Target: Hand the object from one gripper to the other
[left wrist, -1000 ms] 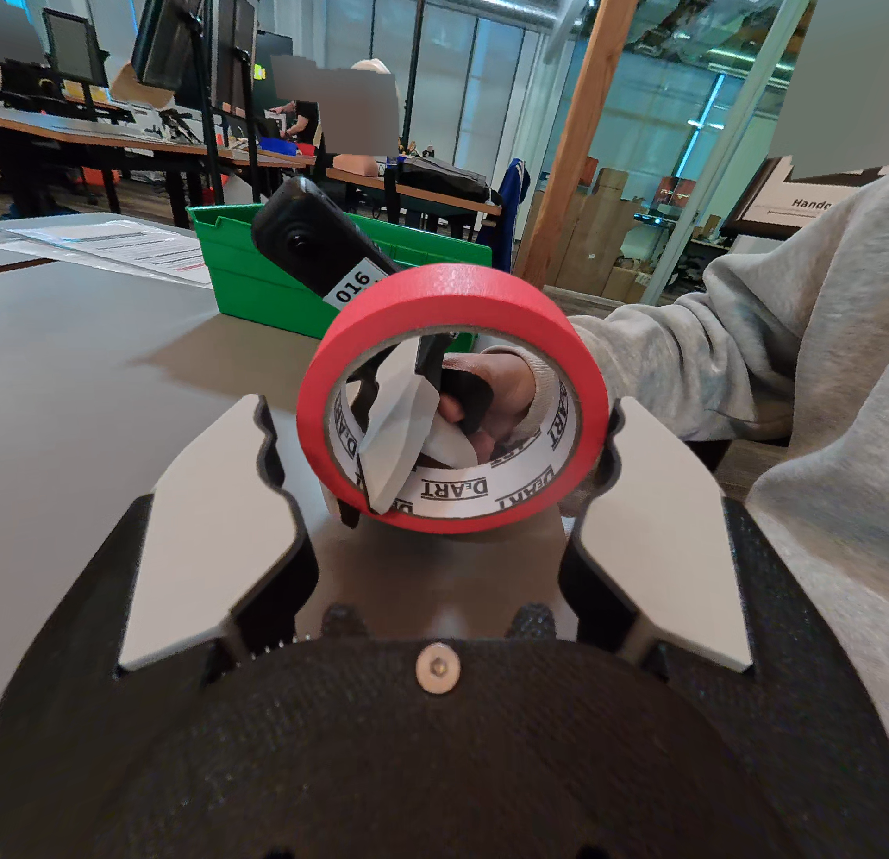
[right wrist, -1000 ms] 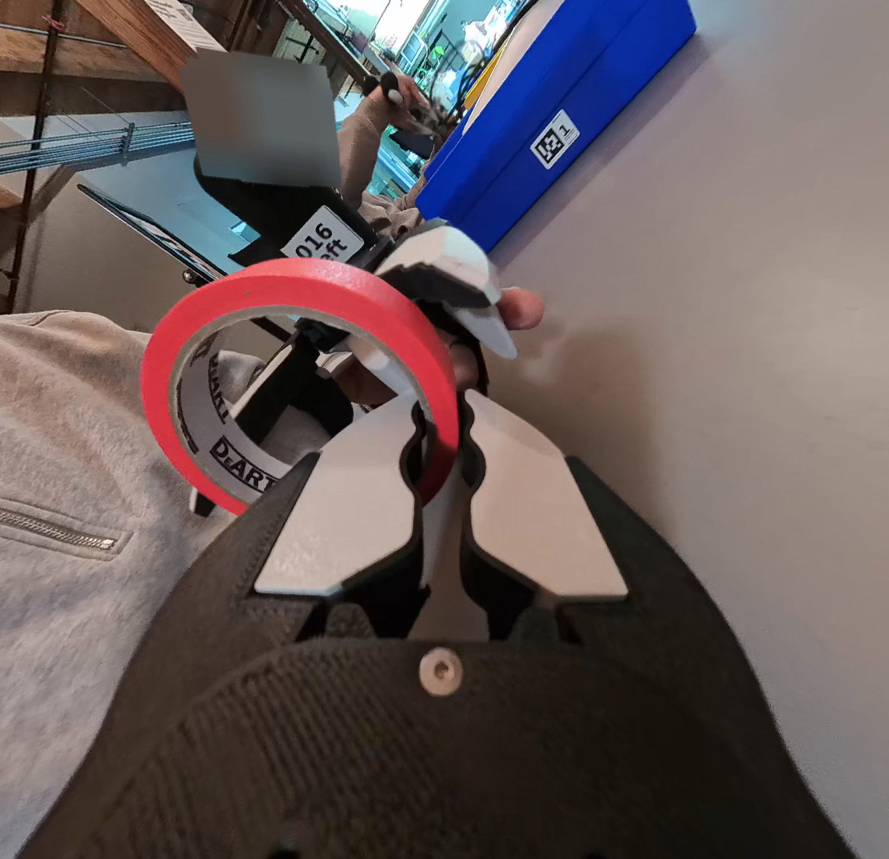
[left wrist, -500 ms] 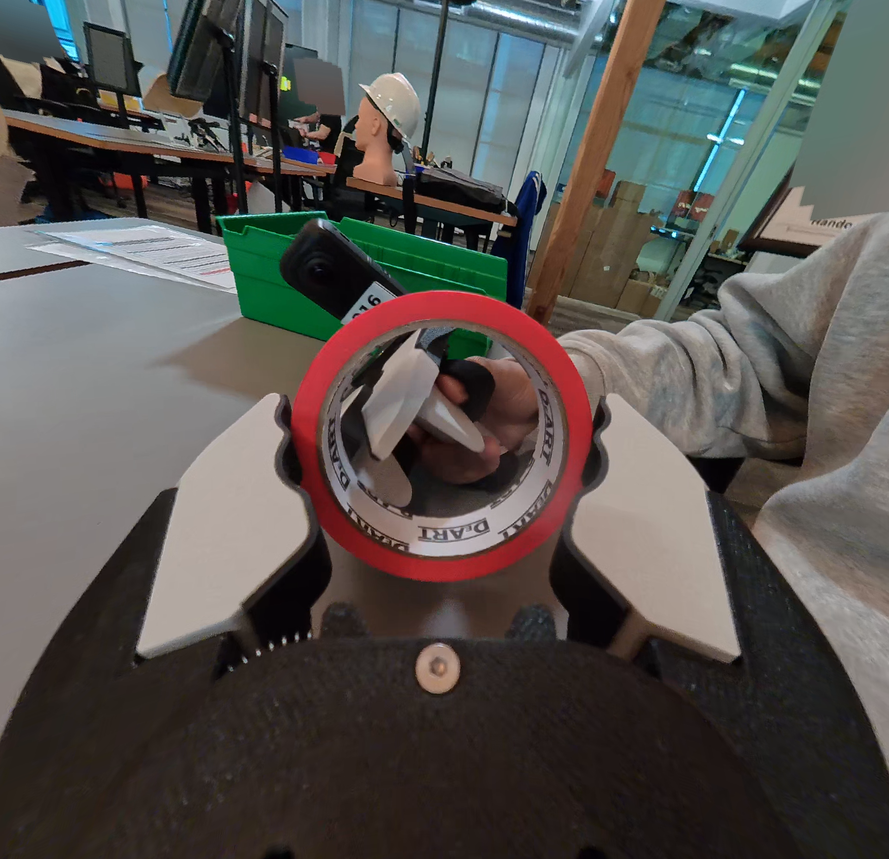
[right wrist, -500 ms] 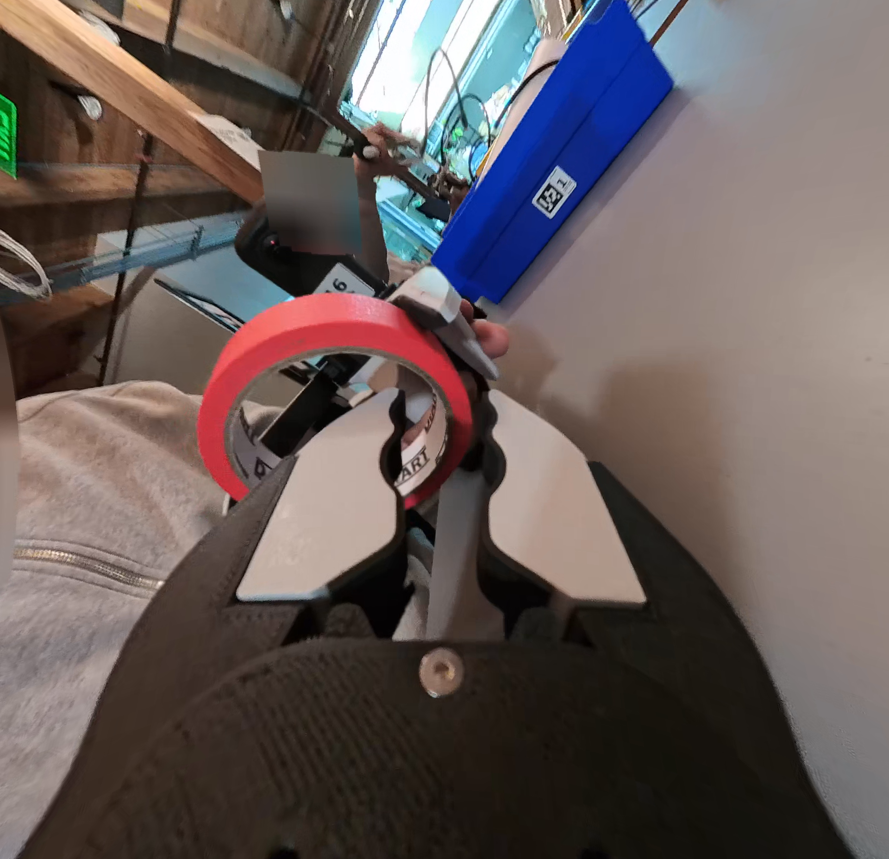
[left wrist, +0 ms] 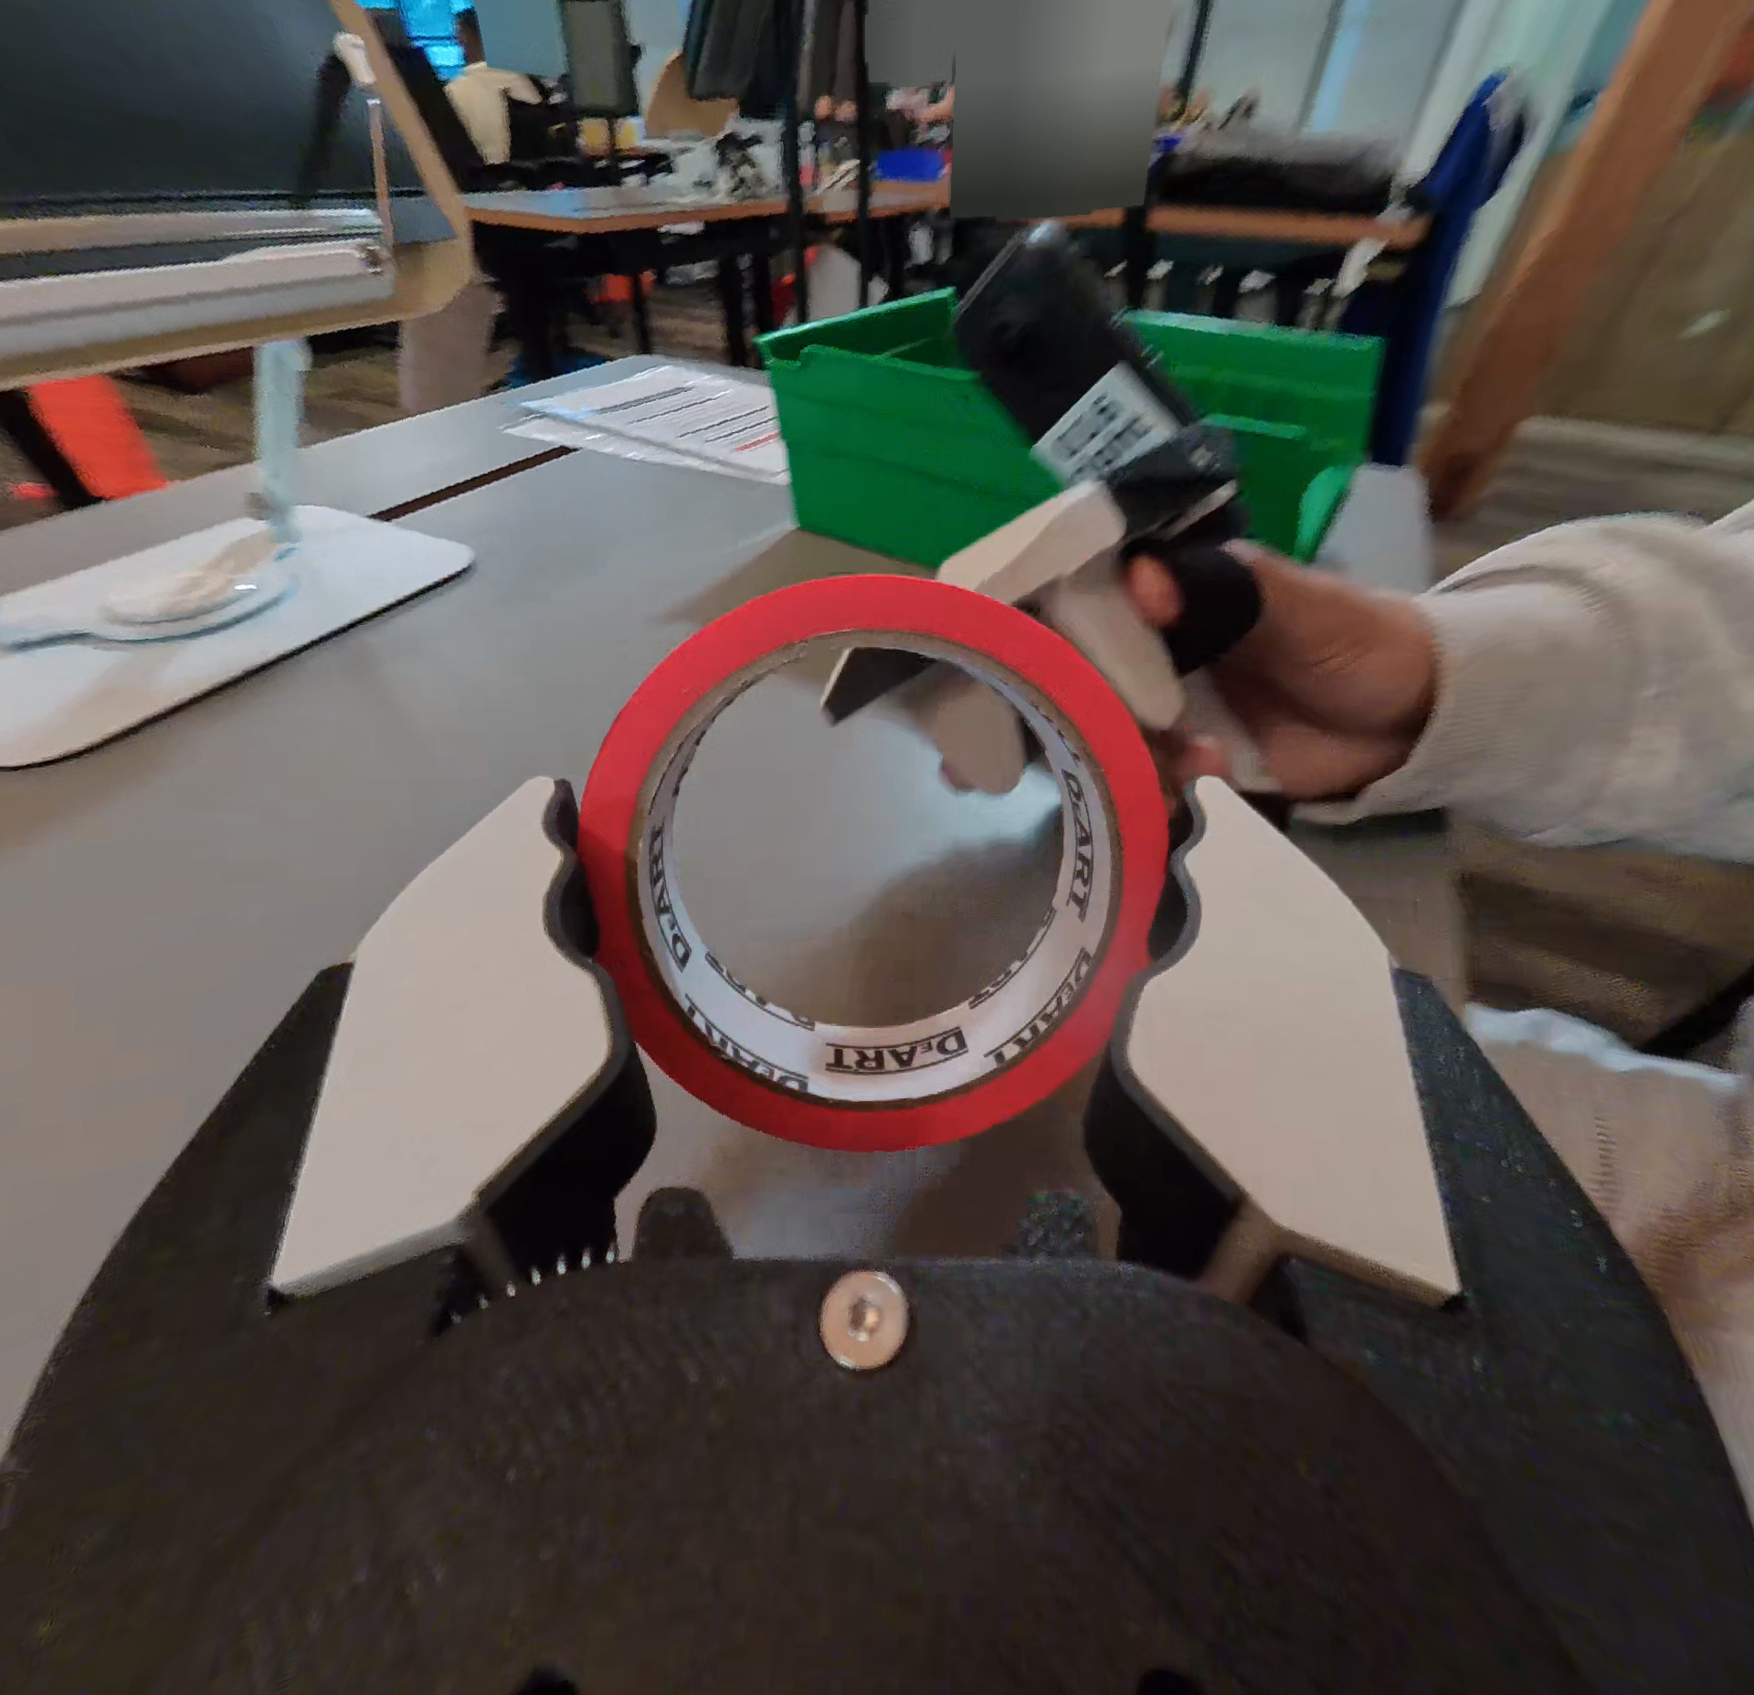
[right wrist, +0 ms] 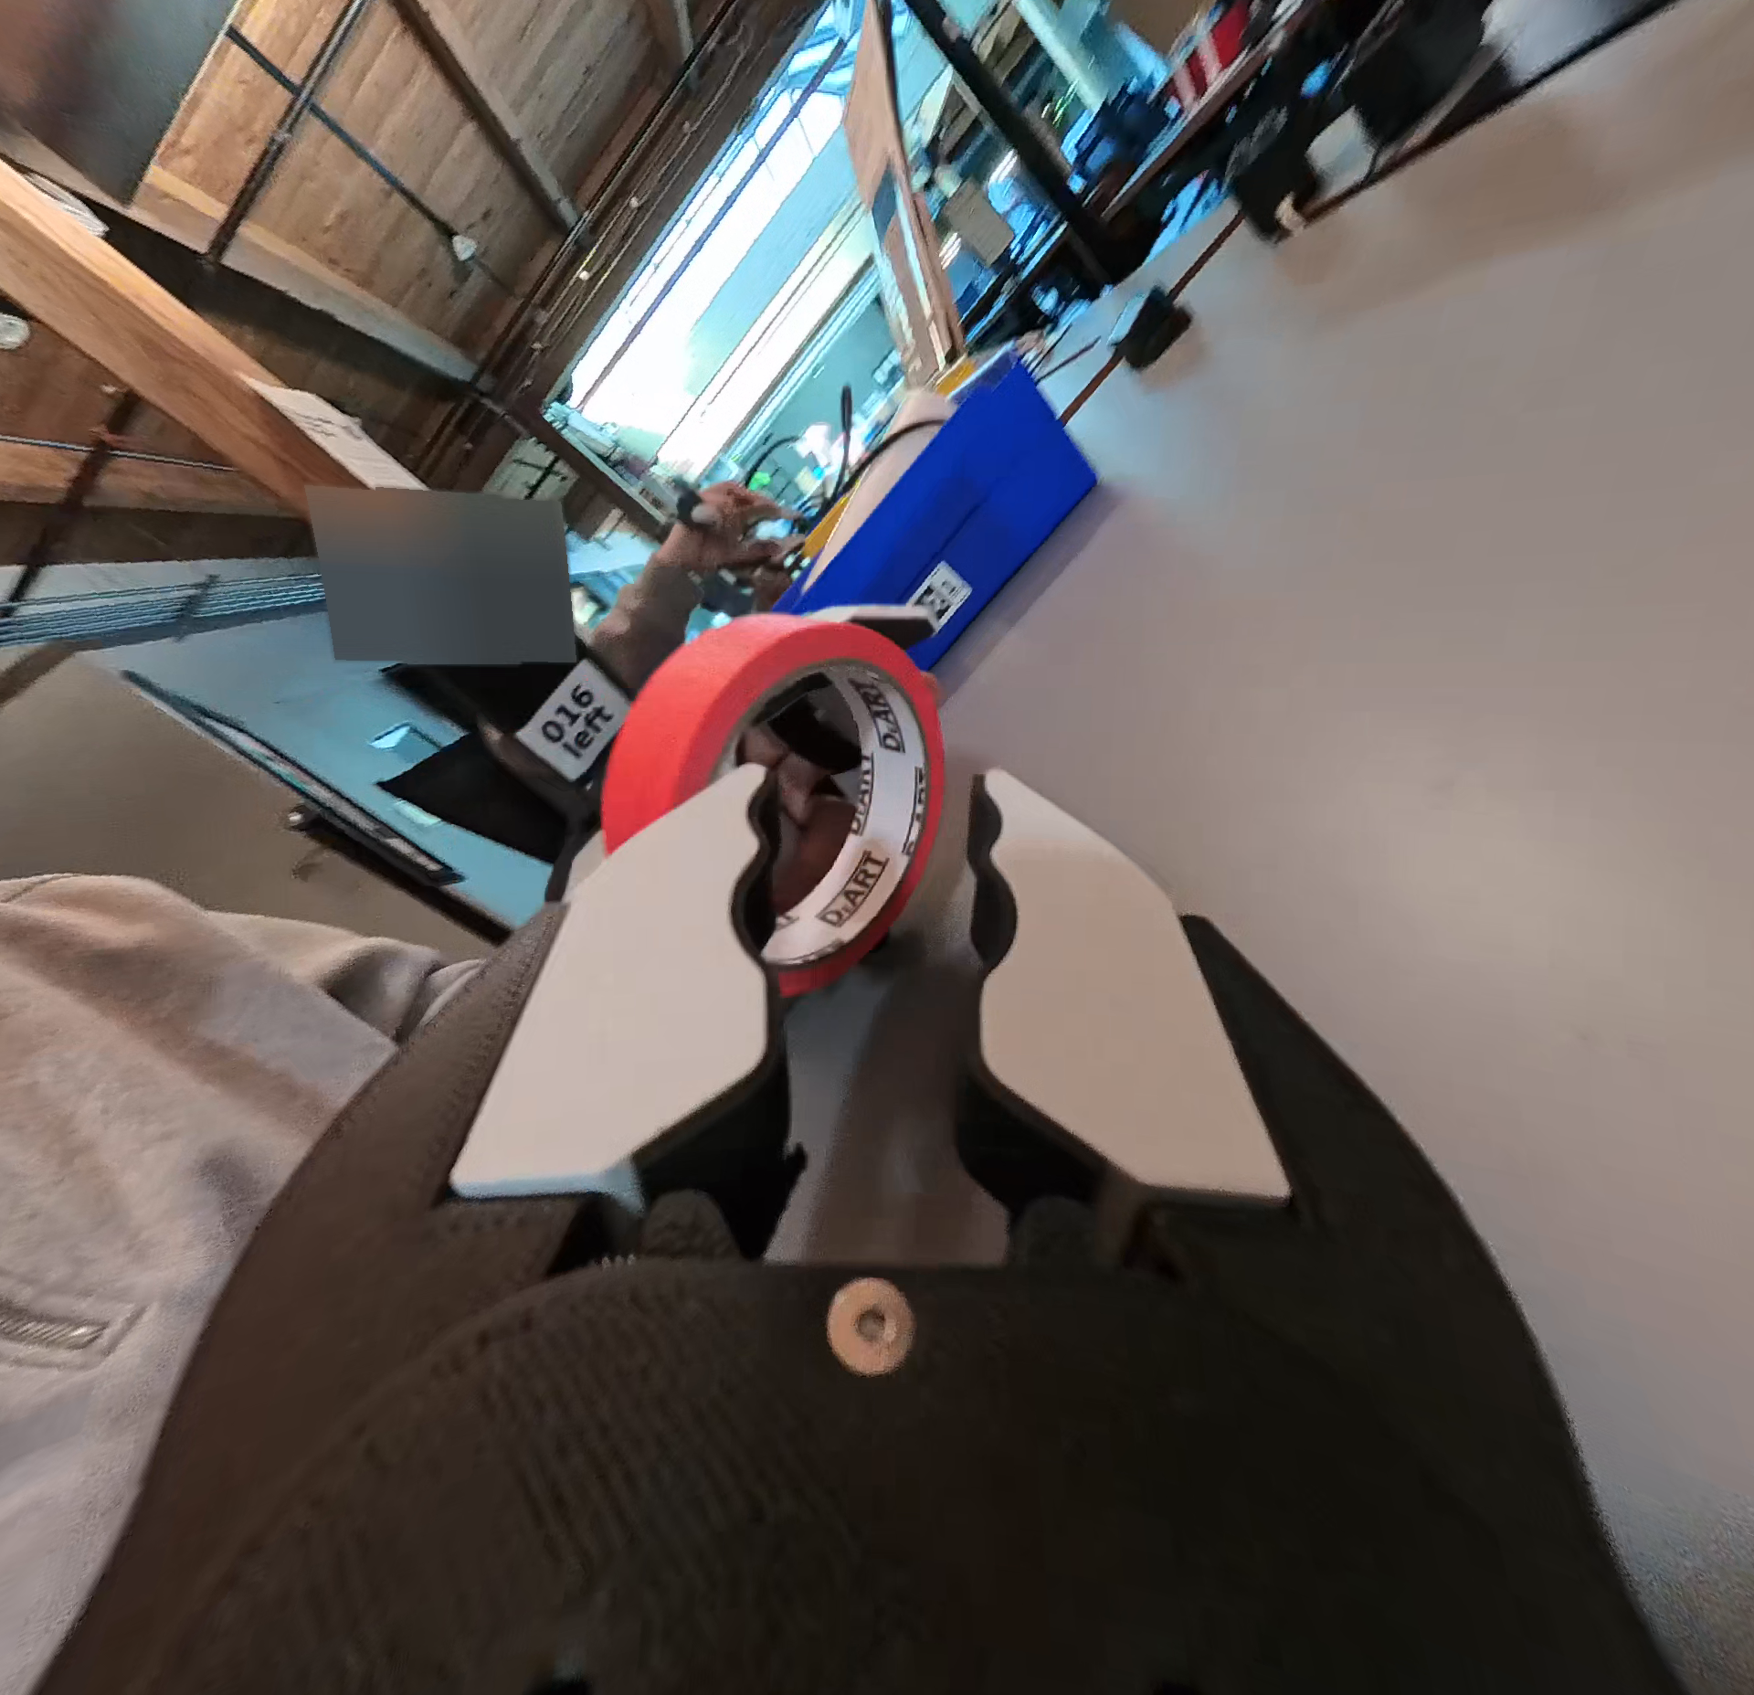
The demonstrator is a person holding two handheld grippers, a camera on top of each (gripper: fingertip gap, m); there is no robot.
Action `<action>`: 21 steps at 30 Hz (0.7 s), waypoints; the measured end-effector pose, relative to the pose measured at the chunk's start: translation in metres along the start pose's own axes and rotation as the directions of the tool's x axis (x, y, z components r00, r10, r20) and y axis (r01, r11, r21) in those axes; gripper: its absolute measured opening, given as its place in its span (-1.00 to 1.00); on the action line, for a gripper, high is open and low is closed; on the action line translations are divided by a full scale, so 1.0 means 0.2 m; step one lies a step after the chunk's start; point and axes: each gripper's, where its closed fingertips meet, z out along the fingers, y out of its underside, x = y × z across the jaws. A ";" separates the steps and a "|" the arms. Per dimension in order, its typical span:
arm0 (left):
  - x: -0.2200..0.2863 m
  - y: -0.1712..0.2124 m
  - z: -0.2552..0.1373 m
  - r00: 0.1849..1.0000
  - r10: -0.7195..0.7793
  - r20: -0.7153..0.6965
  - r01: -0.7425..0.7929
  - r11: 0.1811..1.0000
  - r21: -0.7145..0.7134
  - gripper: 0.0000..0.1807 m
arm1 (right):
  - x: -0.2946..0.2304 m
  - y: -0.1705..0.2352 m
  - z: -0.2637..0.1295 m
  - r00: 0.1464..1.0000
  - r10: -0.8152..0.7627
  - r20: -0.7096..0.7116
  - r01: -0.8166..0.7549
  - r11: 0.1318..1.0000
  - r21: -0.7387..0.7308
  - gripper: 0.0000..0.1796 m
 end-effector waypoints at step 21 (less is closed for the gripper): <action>-0.06 0.12 0.03 0.785 0.577 0.225 -0.483 0.797 -0.363 0.29 | -0.06 0.09 0.06 0.846 -0.507 -0.166 0.471 0.856 -0.214 -0.68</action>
